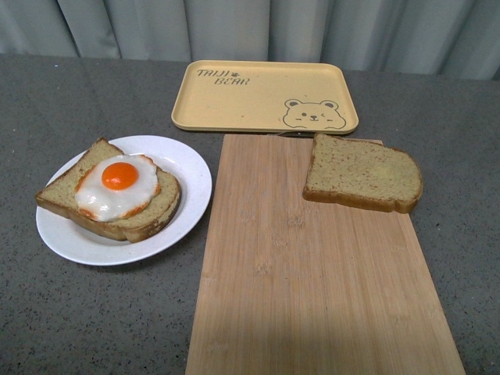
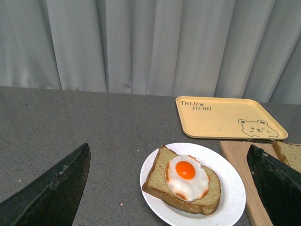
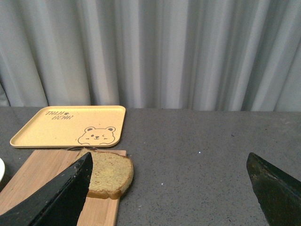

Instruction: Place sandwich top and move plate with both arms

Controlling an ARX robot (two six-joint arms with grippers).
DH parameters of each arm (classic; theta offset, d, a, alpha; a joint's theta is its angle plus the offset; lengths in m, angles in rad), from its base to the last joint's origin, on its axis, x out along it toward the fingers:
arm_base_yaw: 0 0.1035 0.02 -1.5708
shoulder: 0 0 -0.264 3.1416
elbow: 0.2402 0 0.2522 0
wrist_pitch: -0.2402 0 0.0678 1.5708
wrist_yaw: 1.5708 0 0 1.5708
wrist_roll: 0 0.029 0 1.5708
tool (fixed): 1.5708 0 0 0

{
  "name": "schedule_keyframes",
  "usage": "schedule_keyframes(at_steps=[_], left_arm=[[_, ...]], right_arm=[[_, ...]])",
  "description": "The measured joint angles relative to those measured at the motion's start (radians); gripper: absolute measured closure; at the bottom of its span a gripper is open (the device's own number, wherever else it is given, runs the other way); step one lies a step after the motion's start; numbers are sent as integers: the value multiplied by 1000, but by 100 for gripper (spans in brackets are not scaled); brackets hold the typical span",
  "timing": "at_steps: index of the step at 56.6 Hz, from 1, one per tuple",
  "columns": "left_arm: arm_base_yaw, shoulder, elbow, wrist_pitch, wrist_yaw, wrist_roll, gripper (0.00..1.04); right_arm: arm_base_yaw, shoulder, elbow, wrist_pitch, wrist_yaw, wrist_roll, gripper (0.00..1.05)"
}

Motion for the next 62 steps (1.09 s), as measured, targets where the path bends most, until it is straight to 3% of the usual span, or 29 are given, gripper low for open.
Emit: schedule_keyframes(at_steps=[62], left_arm=[[0, 0, 0, 0, 0, 0, 7]], right_arm=[[0, 0, 0, 0, 0, 0, 9]])
